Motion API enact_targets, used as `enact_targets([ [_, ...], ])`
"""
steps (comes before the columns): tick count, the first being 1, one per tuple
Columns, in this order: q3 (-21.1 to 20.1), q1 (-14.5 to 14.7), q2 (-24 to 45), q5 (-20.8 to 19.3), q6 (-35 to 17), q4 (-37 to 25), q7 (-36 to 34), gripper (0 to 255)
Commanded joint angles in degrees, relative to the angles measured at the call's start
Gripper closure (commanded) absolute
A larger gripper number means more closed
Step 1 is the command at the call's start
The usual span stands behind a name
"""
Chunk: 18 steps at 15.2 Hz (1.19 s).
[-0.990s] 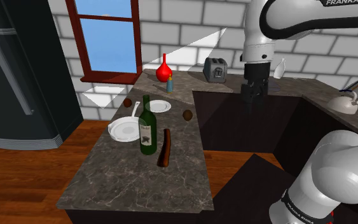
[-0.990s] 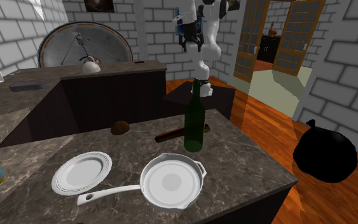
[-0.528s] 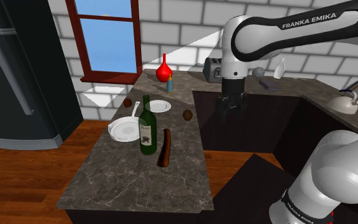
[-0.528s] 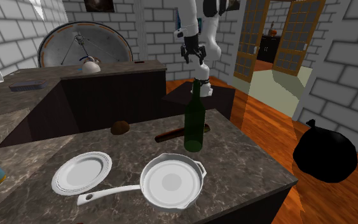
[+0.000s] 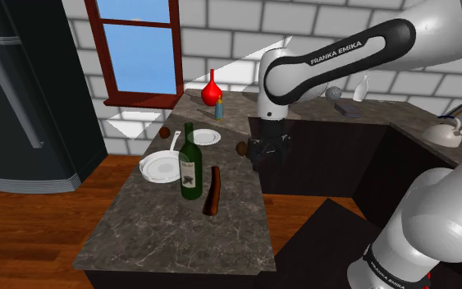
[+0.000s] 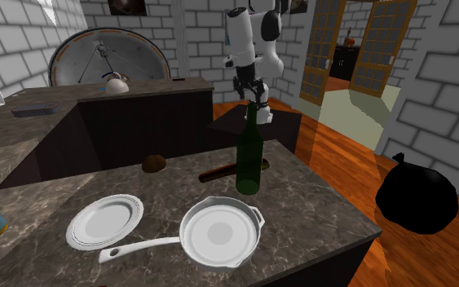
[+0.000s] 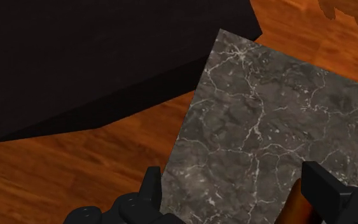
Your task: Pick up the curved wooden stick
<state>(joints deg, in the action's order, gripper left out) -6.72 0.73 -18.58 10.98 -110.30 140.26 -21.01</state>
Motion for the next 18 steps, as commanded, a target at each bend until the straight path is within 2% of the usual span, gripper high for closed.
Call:
enact_targets([
  [1, -0.78, -0.13, 4.67, 0.44, -3.93, -1.4, -2.45, 0],
  [10, -2.08, -0.08, 24.43, 0.11, -16.52, -11.14, -13.1, 0],
  [18, -0.45, 1.04, 41.73, -1.09, -22.84, -24.32, -21.62, 0],
])
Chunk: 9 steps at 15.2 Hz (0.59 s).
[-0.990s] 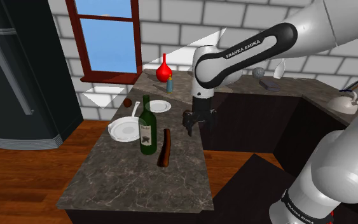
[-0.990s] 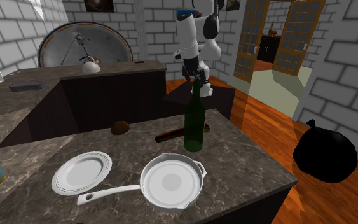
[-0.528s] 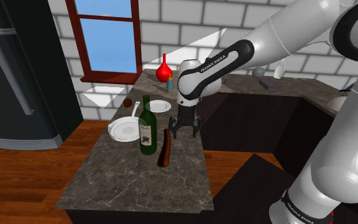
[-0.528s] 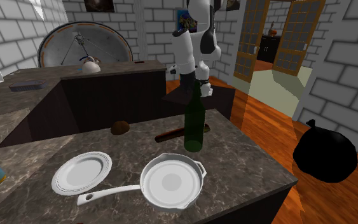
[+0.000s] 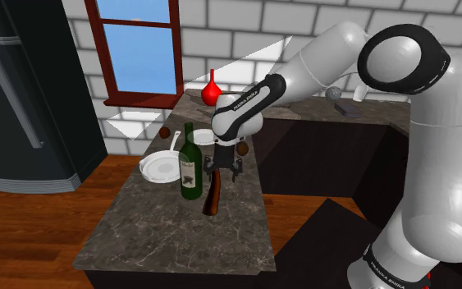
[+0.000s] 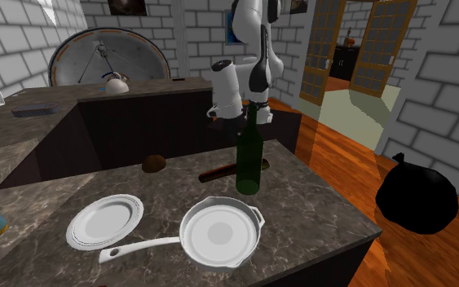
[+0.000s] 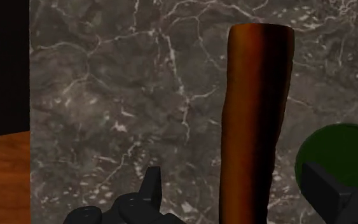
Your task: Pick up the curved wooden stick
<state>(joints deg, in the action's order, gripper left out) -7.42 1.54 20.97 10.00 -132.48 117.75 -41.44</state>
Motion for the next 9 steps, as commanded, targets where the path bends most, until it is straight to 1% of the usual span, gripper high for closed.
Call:
enact_targets([
  [1, 0.57, 0.41, 4.3, -0.18, -1.12, -3.74, -2.14, 0],
  [3, 1.2, 0.72, 8.25, -0.25, -1.79, -7.52, -3.84, 0],
  [9, 1.22, 0.83, 11.77, -0.14, -5.01, -7.79, -3.3, 0],
])
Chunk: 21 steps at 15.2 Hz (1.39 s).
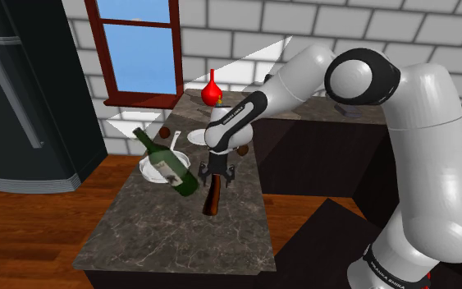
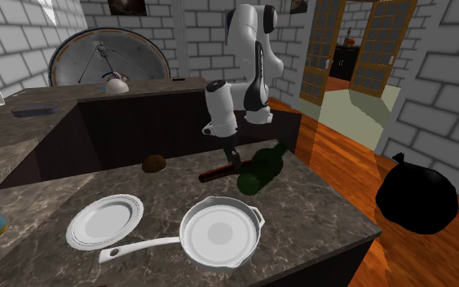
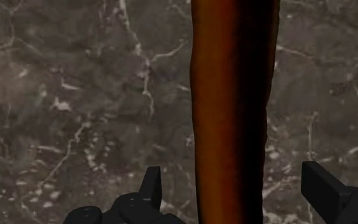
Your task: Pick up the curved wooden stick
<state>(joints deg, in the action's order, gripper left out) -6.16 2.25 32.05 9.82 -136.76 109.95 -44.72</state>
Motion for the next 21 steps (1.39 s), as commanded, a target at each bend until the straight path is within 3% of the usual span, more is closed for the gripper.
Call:
enact_targets([
  [1, -0.04, 0.13, 1.3, 0.05, -1.24, -0.08, 0.07, 0],
  [3, -0.04, 0.14, 1.65, 0.06, -1.54, -0.13, 0.12, 0],
  [4, -0.06, 0.2, 1.57, 0.06, -1.53, -0.08, 0.04, 255],
  [13, -0.03, 0.14, 1.66, 0.06, -1.54, -0.14, 0.12, 255],
  [21, -0.04, 0.03, -3.07, -0.06, 2.73, 0.28, -0.59, 255],
])
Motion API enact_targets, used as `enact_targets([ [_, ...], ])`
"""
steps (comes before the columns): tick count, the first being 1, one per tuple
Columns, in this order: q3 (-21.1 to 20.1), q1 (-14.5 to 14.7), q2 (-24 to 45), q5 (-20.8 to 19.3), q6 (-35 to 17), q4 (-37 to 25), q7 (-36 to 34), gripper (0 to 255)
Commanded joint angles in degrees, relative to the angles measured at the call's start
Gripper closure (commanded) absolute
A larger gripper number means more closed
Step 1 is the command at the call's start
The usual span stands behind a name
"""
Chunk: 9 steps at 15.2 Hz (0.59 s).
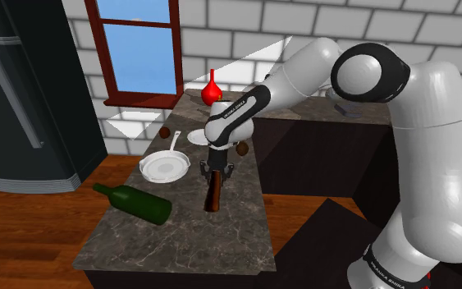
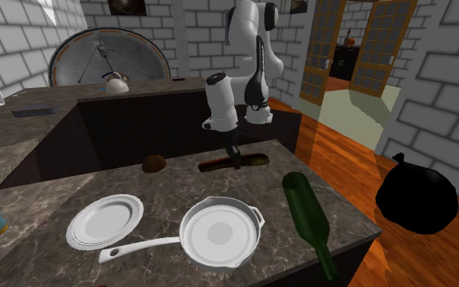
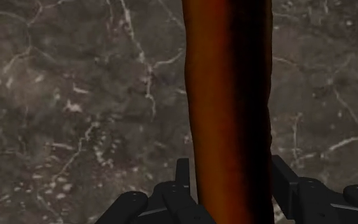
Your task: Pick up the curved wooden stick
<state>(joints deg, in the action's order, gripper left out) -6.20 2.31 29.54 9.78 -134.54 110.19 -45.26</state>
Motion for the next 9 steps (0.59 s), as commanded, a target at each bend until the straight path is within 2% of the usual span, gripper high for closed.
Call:
enact_targets([
  [1, 0.0, -0.05, -1.12, -0.03, 1.07, 0.03, -0.14, 255],
  [9, 0.0, -0.14, -4.39, -0.14, 4.61, -0.27, -0.7, 255],
])
